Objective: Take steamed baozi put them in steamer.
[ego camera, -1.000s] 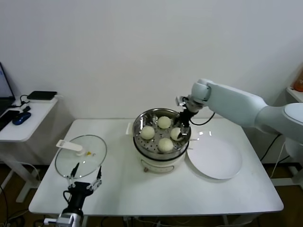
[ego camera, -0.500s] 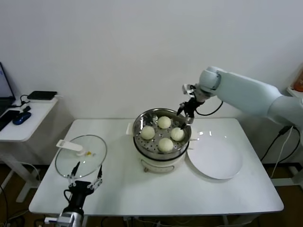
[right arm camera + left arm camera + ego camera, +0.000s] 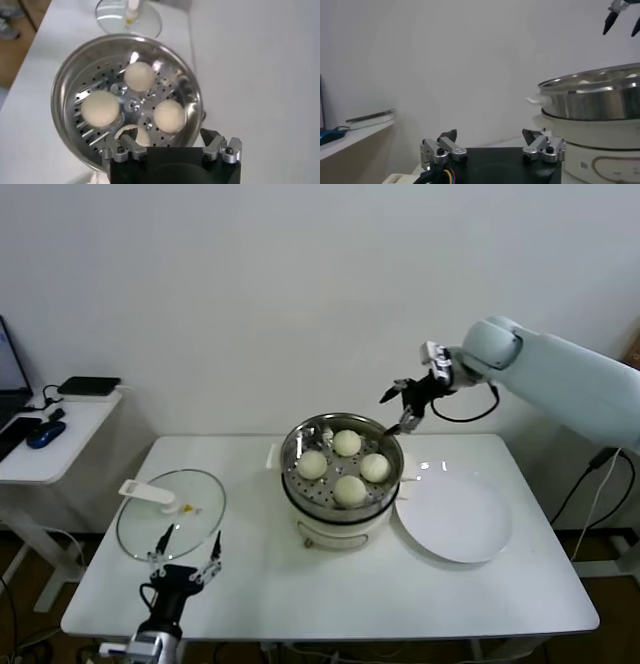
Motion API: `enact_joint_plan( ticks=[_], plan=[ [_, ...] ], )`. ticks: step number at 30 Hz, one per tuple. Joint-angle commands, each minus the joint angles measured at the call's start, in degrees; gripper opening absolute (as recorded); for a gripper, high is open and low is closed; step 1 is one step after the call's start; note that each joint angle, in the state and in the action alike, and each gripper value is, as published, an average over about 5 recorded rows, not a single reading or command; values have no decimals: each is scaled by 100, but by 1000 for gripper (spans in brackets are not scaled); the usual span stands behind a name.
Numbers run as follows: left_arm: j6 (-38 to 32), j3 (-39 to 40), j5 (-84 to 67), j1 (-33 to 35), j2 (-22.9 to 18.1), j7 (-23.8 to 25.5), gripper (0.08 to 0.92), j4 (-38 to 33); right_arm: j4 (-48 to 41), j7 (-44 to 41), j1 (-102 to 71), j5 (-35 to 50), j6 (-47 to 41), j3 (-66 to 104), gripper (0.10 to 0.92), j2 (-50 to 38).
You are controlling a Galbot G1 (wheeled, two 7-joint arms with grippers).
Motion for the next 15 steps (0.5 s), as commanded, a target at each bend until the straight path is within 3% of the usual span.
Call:
enact_joint_plan(
  ticks=[1, 8, 15],
  plan=[
    [-18, 47, 7, 16, -30, 0, 823, -22, 1728, 1731, -2455, -160, 40, 3198, 823, -1820],
    [-58, 121, -18, 93, -127, -17, 823, -102, 2483, 3213, -4546, -316, 491, 5019, 823, -2213],
    [-135, 141, 11, 190, -169, -52, 823, -143, 3084, 4180, -7446, -740, 828, 7833, 823, -1362]
  ],
)
